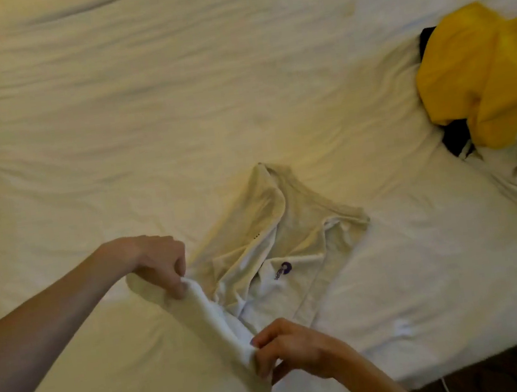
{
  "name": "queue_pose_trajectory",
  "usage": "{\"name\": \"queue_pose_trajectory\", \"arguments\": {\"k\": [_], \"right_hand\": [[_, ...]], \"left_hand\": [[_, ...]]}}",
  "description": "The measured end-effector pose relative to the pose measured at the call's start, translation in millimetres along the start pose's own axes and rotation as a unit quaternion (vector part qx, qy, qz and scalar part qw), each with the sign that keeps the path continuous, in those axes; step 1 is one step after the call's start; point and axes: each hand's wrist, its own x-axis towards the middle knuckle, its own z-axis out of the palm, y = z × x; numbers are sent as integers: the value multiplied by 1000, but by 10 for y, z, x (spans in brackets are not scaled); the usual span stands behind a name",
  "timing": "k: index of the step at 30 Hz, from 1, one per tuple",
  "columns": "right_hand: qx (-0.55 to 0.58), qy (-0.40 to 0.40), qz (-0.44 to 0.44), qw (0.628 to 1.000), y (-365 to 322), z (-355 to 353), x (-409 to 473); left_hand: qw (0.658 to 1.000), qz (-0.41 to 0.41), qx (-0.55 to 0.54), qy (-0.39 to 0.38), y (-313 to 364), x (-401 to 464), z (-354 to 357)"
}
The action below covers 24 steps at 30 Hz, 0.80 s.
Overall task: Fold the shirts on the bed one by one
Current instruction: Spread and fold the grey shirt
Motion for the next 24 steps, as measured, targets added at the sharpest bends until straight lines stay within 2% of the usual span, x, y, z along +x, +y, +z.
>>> {"name": "queue_pose_trajectory", "arguments": {"k": [2,5,7,8,10,12,14,16,18,21,22,24], "right_hand": [[96,55,-43,993,15,-297,-211],[226,237,-102,939,37,-950,-378],[280,354,-111,886,26,-1349,-390],[272,389,-110,873,27,-1504,-365],[222,426,-101,871,71,-1713,-242],[169,465,-91,864,126,-1801,-134],[88,505,-97,853,141,-1827,-99],[56,535,-132,833,122,-1871,-111],[54,570,-170,802,96,-1928,-142],[115,622,-152,760,101,-1980,-146],[149,622,-132,758,118,-1949,-148],[178,594,-96,779,209,-1823,-125]], "left_hand": [[994,47,-84,52,145,95,-383],[953,105,-196,204,424,537,-949],[915,76,-253,305,556,931,-1160],[901,38,-280,328,588,1139,-1192],[894,-48,-312,319,616,1477,-1120],[887,-94,-327,311,604,1668,-974],[862,-98,-371,331,574,1724,-891],[823,-77,-429,363,545,1709,-902],[787,-53,-456,412,548,1690,-949],[771,-80,-459,434,593,1758,-897],[770,-110,-469,419,600,1779,-827],[775,-167,-473,385,570,1809,-655]]}}
